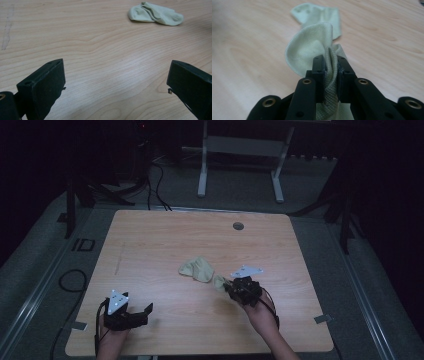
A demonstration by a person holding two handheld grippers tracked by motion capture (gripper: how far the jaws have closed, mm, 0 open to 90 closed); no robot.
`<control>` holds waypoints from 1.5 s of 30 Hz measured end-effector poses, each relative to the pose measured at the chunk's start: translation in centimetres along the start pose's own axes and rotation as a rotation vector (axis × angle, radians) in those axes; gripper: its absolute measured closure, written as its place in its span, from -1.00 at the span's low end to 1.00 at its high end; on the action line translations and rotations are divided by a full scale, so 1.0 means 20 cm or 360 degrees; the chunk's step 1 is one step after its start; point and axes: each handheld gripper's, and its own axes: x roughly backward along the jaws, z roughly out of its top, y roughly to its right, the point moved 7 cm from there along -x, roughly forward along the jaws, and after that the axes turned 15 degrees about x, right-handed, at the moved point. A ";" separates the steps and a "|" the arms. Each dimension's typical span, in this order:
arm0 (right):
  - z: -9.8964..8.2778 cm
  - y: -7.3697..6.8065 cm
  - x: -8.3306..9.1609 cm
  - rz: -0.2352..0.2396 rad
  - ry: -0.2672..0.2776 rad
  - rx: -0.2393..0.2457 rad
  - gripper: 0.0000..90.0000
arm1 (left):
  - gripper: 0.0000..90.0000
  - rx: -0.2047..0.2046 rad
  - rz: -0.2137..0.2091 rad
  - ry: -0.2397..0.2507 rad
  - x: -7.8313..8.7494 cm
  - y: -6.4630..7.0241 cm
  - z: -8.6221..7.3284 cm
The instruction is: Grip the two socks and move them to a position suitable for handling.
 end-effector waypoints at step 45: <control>-0.19 -0.45 -0.07 0.0218 -0.0052 0.0042 0.15 | 0.24 -0.0393 -0.0774 -0.0145 0.00 0.63 -0.09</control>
